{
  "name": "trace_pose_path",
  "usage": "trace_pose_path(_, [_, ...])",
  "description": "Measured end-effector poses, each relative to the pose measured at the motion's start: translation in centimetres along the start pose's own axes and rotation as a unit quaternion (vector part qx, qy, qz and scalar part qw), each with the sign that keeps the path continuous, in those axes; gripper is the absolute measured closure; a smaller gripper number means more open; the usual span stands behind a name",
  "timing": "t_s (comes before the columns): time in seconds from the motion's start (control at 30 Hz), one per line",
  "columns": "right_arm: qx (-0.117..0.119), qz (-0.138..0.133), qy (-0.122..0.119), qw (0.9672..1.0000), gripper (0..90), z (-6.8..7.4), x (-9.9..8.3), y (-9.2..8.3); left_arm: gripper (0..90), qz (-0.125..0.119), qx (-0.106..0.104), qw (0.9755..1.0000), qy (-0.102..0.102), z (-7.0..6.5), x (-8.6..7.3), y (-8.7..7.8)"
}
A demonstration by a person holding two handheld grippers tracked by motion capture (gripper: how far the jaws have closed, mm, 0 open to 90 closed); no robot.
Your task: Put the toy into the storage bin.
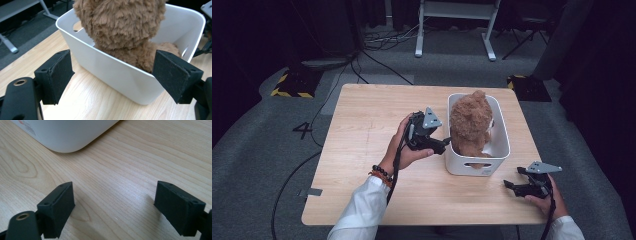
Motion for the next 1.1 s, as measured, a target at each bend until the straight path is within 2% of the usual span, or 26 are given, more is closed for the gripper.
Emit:
trace_pose_path(0.17, [0.0,0.0,0.0,1.0,16.2,0.0,0.0,0.0,16.9,0.01,0.016,0.9998,0.012,0.3,-0.5,-0.2])
trace_pose_path(0.63, [0.0,0.0,0.0,1.0,16.3,0.0,0.0,0.0,17.0,0.025,0.035,0.9987,0.028,0.9,-1.9,-0.7])
trace_pose_path(1.1, [0.0,0.0,0.0,1.0,16.2,0.0,0.0,0.0,17.0,0.048,0.058,0.9961,0.045,1.9,-4.1,-1.2])
Point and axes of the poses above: each handheld gripper's, and its own axes: y roughly forward along the jaws, x roughly out of its top, z roughly to its left, the point moved 5 cm from there along y, roughly forward along the jaws, and after that the axes turned 13 degrees about x, right-handed, at the moved point
